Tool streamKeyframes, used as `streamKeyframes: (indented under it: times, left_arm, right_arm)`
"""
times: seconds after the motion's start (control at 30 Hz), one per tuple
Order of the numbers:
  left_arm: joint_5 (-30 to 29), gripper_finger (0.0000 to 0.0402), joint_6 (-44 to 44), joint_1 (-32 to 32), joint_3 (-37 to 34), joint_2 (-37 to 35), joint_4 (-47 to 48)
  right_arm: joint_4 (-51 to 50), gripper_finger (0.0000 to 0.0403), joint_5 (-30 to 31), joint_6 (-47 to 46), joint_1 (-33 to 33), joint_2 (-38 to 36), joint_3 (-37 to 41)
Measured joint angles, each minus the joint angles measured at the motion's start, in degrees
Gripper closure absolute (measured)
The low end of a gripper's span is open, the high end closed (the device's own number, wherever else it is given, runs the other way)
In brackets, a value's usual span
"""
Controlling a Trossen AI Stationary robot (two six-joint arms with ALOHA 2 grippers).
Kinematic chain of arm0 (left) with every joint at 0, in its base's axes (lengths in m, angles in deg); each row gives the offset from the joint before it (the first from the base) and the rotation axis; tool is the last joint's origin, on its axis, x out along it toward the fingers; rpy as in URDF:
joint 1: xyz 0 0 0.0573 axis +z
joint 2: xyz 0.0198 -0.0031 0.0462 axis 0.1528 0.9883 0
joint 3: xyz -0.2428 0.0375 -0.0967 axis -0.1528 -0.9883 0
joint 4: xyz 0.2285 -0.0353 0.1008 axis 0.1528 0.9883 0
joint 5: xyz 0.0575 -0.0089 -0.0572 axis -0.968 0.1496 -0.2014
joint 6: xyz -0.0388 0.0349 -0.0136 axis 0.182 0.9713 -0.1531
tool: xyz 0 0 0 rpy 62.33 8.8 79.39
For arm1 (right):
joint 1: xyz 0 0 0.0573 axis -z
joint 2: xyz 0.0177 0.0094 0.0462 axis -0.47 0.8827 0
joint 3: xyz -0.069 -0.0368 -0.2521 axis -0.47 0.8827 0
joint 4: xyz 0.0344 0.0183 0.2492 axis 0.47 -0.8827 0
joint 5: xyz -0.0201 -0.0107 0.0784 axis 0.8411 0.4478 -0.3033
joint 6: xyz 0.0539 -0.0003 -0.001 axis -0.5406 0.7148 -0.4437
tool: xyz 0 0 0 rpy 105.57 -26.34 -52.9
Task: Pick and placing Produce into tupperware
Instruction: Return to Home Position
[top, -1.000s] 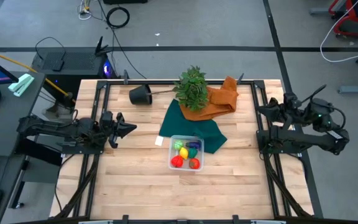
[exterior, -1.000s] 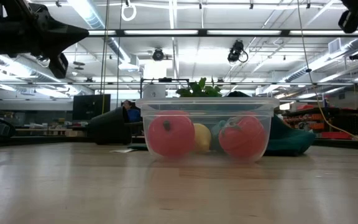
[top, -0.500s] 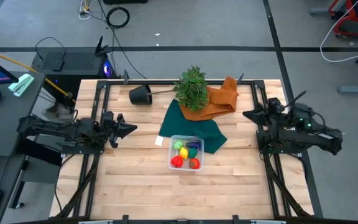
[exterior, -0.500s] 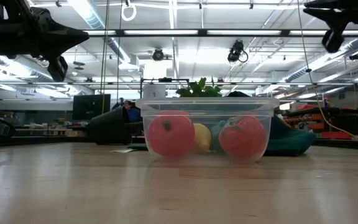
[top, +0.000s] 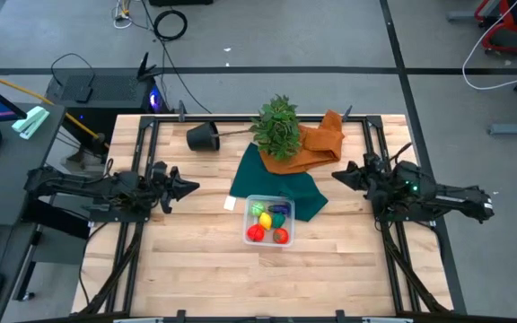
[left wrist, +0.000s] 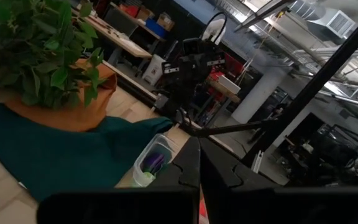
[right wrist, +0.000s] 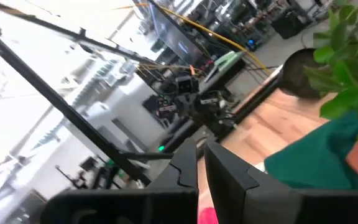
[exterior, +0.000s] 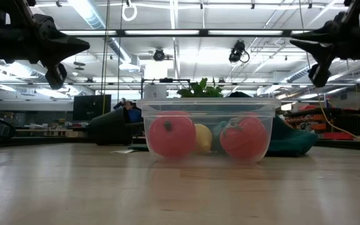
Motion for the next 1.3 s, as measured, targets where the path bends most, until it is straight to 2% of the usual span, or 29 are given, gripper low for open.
streamKeyframes:
  times: [0.07,0.2,0.4,0.7,0.8,0.9,1.0,1.07,1.3]
  left_arm:
    - [-0.02,0.0396,-0.04,0.00,0.00,0.00,-0.02]
    - [-0.02,0.0387,-0.06,0.00,-0.02,0.00,-0.04]
    - [-0.02,0.0396,-0.20,0.00,-0.02,0.00,0.32]
    - [-0.42,0.0350,0.09,0.00,-0.02,0.09,0.53]
    - [-0.48,0.0342,-0.89,0.00,-0.02,0.09,0.57]
    - [-0.66,0.0338,12.07,0.07,-0.02,0.09,1.89]
    - [-0.64,0.0339,25.99,0.07,-0.02,0.09,2.09]
    - [-0.64,0.0342,32.35,0.07,-0.02,0.11,2.03]
    - [-0.64,0.0349,38.81,0.07,-0.02,0.11,2.23]
  right_arm:
    - [2.32,0.0403,0.04,-1.29,0.00,0.06,1.54]
    - [1.02,0.0403,0.84,-0.37,0.14,0.08,1.21]
    - [0.97,0.0403,3.03,-1.43,0.13,0.11,1.08]
    - [0.62,0.0403,2.68,-3.77,0.13,0.04,1.08]
    - [-2.33,0.0403,2.62,2.09,0.13,0.04,1.08]
    - [-8.34,0.0403,1.93,13.15,0.13,0.07,1.08]
    - [-8.28,0.0403,1.97,26.28,0.11,1.28,0.93]
    - [-8.66,0.0403,1.84,31.53,0.11,1.83,0.91]
    - [-8.67,0.0403,1.01,36.53,0.07,4.74,0.91]
